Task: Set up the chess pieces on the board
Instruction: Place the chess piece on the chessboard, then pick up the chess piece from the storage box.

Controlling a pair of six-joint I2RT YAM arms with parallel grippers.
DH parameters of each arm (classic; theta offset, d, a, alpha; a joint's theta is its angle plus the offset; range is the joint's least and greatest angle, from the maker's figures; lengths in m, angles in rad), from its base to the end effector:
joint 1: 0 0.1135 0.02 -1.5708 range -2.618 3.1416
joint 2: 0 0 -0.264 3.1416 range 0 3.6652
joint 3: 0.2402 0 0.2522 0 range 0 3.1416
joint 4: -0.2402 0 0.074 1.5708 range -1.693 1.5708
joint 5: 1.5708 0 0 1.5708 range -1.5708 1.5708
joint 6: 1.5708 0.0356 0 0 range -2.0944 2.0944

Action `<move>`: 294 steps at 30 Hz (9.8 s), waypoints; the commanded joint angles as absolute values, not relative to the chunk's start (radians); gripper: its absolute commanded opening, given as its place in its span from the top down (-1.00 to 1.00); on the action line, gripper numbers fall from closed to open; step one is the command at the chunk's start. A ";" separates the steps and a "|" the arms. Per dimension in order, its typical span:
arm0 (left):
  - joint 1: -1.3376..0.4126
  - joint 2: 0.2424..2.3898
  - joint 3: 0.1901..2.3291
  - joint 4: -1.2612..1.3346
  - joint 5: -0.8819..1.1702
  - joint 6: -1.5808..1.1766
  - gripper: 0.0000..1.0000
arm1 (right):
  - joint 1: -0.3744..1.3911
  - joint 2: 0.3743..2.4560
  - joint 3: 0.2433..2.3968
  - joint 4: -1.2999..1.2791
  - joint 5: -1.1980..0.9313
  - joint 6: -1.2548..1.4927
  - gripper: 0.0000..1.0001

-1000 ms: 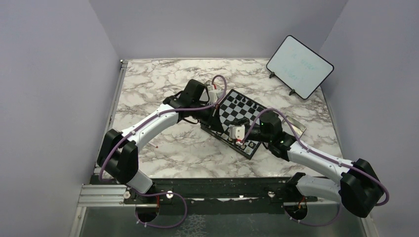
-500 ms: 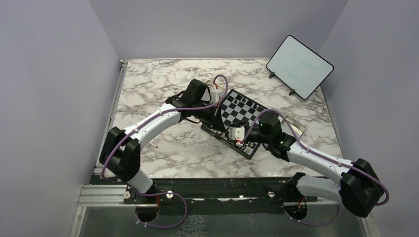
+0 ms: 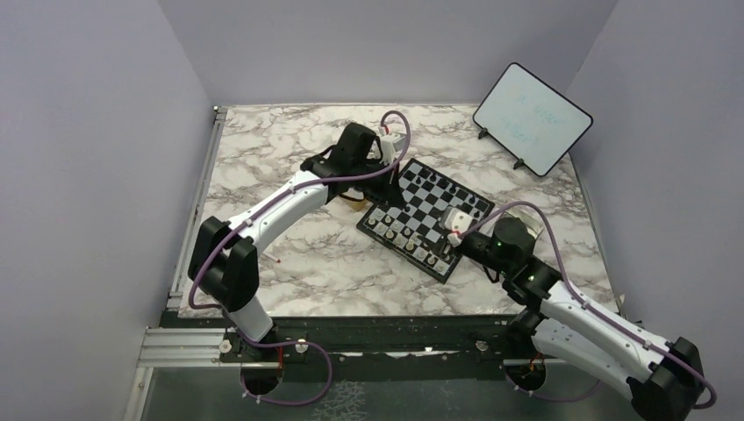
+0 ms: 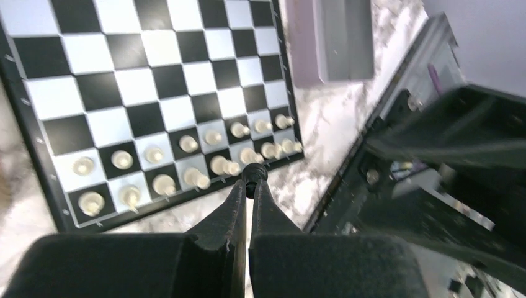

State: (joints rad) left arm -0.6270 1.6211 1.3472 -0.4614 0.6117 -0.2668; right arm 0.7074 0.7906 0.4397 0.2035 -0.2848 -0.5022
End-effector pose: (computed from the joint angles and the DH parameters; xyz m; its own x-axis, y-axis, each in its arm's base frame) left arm 0.2810 -0.2288 0.2995 -0.7416 0.2708 -0.6138 0.6528 0.5022 -0.5671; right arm 0.1394 0.1323 0.2574 0.3040 -0.3478 -0.8869 -0.7856 0.4351 -0.4400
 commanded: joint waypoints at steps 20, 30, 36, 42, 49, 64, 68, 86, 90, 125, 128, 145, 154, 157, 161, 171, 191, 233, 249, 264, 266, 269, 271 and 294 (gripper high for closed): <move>-0.729 2.160 1.986 -0.614 0.129 -0.233 1.00 | 0.713 0.426 0.584 -0.270 0.076 0.275 -1.00; -0.797 2.372 2.201 -0.662 0.016 -0.219 1.00 | 0.713 0.294 0.609 -0.360 0.150 0.264 -1.00; -0.811 2.431 2.249 -0.664 -0.035 -0.198 1.00 | 0.713 0.261 0.610 -0.371 0.168 0.269 -1.00; -0.816 2.449 2.263 -0.664 -0.074 -0.188 1.00 | 0.713 0.262 0.618 -0.379 0.183 0.259 -1.00; -0.818 2.469 2.274 -0.664 -0.086 -0.175 1.00 | 0.713 0.258 0.609 -0.381 0.188 0.264 -1.00; -0.820 2.502 2.305 -0.664 -0.069 -0.181 1.00 | 0.713 0.254 0.609 -0.386 0.207 0.254 -1.00; -0.819 2.504 2.308 -0.664 -0.066 -0.181 0.99 | 0.713 0.255 0.606 -0.385 0.211 0.250 -1.00; -0.820 2.515 2.333 -0.664 -0.051 -0.186 0.66 | 0.712 0.247 0.603 -0.395 0.220 0.253 -1.00; -0.821 2.515 2.335 -0.664 -0.048 -0.186 0.65 | 0.713 0.248 0.601 -0.396 0.218 0.255 -1.00; -0.823 2.489 2.304 -0.664 -0.018 -0.191 0.77 | 0.713 0.249 0.584 -0.396 0.224 0.259 -1.00; -0.822 2.481 2.298 -0.664 -0.021 -0.192 0.78 | 0.713 0.249 0.582 -0.394 0.224 0.261 -1.00; -0.830 2.454 2.284 -0.665 -0.017 -0.195 0.78 | 0.713 0.253 0.573 -0.393 0.222 0.262 -1.00; -0.831 2.448 2.278 -0.664 -0.027 -0.195 0.77 | 0.713 0.252 0.568 -0.388 0.222 0.262 -1.00; -0.832 2.448 2.278 -0.664 -0.041 -0.192 0.77 | 0.713 0.252 0.569 -0.392 0.221 0.262 -1.00; -0.832 2.450 2.277 -0.664 -0.067 -0.190 0.76 | 0.713 0.249 0.570 -0.394 0.223 0.262 -1.00; -0.831 2.457 2.280 -0.664 -0.081 -0.186 0.75 | 0.713 0.247 0.569 -0.394 0.225 0.262 -1.00; -0.833 2.370 2.253 -0.661 -0.003 -0.200 0.24 | 0.713 0.251 0.557 -0.389 0.225 0.261 -1.00; -0.467 2.268 2.058 -0.652 0.132 -0.029 -0.05 | 0.712 0.533 0.735 -0.564 0.389 0.401 -1.00; -0.456 2.372 2.090 -0.598 0.190 -0.005 -0.11 | 0.713 0.630 0.744 -0.495 0.356 0.282 -1.00; -0.456 2.448 2.081 -0.574 0.142 -0.005 0.23 | 0.713 0.634 0.728 -0.436 0.353 0.217 -1.00; -0.456 2.448 2.077 -0.574 0.102 0.020 0.46 | 0.713 0.636 0.722 -0.435 0.353 0.215 -1.00; -0.456 2.438 2.077 -0.574 0.045 0.028 0.79 | 0.713 0.631 0.720 -0.443 0.351 0.216 -1.00; -0.456 2.425 2.079 -0.574 0.028 0.023 0.95 | 0.713 0.621 0.716 -0.444 0.351 0.221 -1.00; -0.453 2.184 2.012 -0.540 0.181 -0.104 1.00 | 0.714 0.633 0.647 -0.326 0.326 0.353 -1.00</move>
State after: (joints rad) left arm -0.4572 2.2902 2.0449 -0.5735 0.0792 -0.0563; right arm 0.7078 0.6262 0.6777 -0.4103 0.3527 0.3050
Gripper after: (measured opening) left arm 0.021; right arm 0.998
